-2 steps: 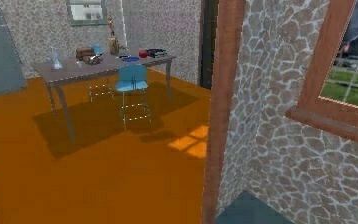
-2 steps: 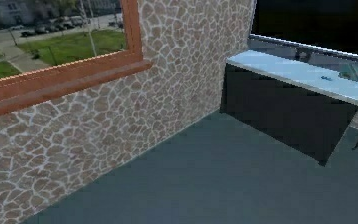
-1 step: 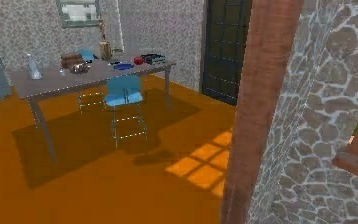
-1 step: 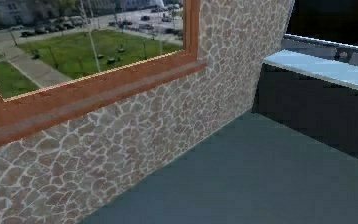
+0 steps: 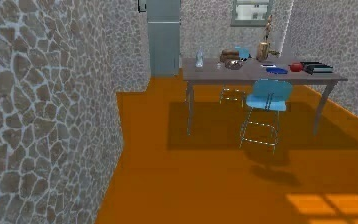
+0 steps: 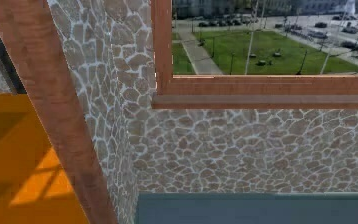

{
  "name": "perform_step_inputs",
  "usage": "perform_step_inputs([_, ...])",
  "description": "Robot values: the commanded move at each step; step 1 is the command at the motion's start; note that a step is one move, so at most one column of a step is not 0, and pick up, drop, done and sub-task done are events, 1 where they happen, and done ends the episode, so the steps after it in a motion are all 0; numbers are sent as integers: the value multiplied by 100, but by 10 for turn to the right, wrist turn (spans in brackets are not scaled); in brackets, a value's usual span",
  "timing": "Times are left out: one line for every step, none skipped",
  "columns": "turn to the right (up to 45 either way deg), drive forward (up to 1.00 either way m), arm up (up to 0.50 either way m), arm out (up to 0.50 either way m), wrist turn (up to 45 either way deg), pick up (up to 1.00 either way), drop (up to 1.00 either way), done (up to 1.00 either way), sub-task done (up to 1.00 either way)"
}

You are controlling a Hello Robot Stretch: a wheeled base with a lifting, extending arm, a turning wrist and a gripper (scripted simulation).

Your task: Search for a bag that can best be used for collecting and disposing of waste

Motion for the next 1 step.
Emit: perform_step_inputs([0,45,0,0,0,0,0,0,0])
